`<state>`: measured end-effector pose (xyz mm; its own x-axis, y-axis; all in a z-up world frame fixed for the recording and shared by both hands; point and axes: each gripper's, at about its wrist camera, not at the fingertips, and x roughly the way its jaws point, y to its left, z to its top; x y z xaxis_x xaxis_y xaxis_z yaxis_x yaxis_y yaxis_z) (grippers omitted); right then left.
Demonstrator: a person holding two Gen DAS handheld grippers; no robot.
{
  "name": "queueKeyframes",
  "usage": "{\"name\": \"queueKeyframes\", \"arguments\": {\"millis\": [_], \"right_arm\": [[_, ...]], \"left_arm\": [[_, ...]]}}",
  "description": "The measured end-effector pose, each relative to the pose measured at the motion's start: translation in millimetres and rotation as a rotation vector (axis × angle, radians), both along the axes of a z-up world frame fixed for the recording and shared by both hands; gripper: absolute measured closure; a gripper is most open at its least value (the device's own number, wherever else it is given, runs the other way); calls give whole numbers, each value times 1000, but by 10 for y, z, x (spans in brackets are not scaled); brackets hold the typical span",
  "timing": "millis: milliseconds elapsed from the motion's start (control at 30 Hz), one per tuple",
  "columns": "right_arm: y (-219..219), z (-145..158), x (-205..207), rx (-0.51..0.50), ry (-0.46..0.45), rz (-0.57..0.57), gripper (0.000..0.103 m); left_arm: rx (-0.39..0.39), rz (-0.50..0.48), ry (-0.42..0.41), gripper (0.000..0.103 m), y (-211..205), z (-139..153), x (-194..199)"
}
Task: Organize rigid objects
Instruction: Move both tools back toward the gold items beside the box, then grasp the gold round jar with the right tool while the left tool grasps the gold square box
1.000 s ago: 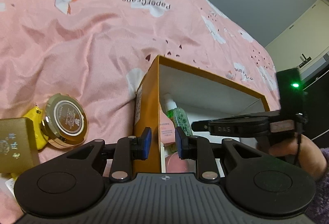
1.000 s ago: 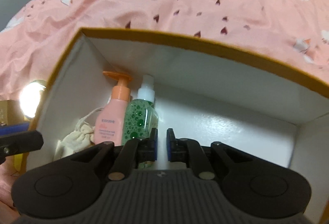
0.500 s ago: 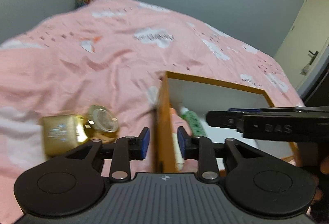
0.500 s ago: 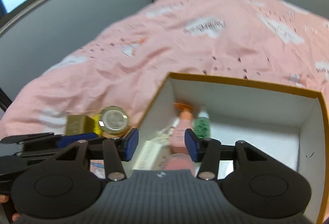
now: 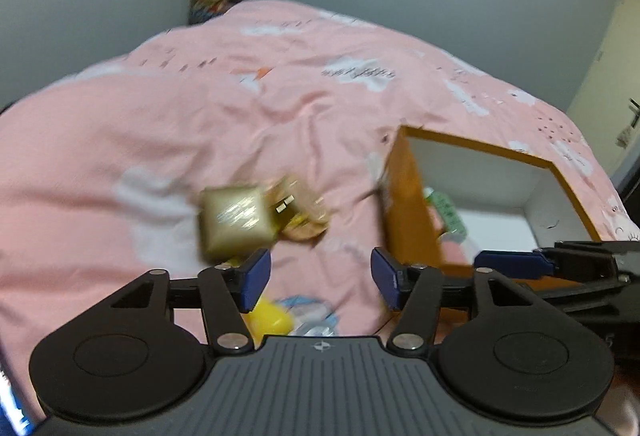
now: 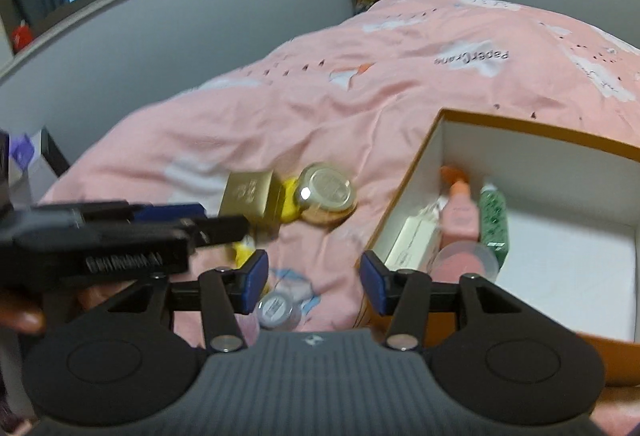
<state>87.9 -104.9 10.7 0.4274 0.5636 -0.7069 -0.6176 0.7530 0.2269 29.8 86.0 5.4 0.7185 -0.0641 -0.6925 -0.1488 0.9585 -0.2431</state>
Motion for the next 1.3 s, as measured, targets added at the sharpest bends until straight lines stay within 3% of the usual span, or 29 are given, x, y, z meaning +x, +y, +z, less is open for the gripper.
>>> {"name": "queueKeyframes", "arguments": {"millis": [267,333,400,433,567,633,700,800,867,967,1300], "right_arm": [[235,-257,-39,-72,72,65,50],[314,-306,-32,-78,86,104,50],[396,-365,-20,-94,102,142,66],[435,-396,-2,-106,114,157,70],[604,-464,93,-146,122,219,72],[689,-437,162,-151,97,236,72],[787,-414,254,-153,76,242,72],[914,-421,401,-167,62,235,72],[978,-445,496,-193,39,235,70],[1035,-495,640,-259,7,240,57],[1314,-651,1007,-412,-31,375,46]], "left_arm": [[-33,1,118,36,239,-192,-138],[-51,-10,131,41,276,-212,-117],[-54,-13,150,49,308,-222,-80],[-52,-14,153,49,324,-220,-60],[-16,-3,156,49,413,-169,56],[-8,21,157,47,472,-154,151],[-25,38,163,32,513,-161,274],[-12,41,163,26,496,-203,449],[28,41,170,21,455,-243,566],[34,60,191,18,446,-330,731],[9,187,229,17,488,-601,1040]]}}
